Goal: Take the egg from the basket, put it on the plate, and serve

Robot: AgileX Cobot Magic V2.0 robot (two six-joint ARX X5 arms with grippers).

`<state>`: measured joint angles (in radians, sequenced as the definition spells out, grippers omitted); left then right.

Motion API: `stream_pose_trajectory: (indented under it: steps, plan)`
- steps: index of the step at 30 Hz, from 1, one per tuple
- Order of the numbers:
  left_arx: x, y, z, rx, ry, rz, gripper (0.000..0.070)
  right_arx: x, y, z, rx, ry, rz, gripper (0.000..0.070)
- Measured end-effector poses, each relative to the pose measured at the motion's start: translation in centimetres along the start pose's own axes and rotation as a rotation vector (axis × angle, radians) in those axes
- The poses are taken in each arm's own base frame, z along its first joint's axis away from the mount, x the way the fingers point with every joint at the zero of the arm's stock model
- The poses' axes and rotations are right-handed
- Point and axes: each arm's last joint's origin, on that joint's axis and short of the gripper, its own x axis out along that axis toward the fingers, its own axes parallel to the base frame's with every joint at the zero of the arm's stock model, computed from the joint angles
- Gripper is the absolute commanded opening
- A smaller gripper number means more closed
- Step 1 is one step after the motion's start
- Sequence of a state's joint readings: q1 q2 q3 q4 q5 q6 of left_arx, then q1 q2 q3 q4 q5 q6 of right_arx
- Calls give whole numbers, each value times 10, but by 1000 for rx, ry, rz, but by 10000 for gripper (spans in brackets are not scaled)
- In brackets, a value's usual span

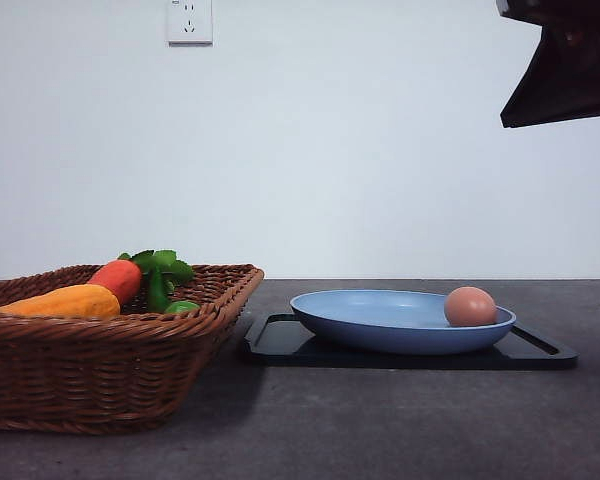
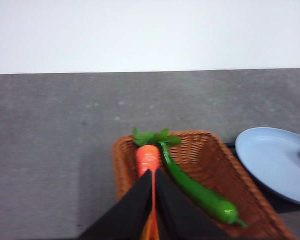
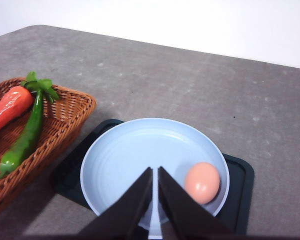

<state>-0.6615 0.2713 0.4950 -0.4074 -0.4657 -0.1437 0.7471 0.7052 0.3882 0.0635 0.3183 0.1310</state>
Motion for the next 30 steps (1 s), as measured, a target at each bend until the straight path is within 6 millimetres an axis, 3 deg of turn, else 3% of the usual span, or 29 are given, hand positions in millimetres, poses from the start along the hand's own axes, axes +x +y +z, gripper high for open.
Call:
stream_pose_trajectory:
  steps: [6, 10, 21, 25, 30]
  plan:
    - [-17, 22, 5, -30, -124, 122, 0, 0, 0, 0, 0, 0, 0, 0]
    - [-17, 31, -5, -27, -134, 194, 0, 0, 0, 0, 0, 0, 0, 0]
    - [13, 50, -69, -89, -110, 351, 0, 0, 0, 0, 0, -1, 0, 0]
    - [22, 51, -90, -110, -40, 305, 0, 0, 0, 0, 0, -1, 0, 0]
    - [27, 50, -100, -119, -5, 234, 0, 0, 0, 0, 0, 0, 0, 0]
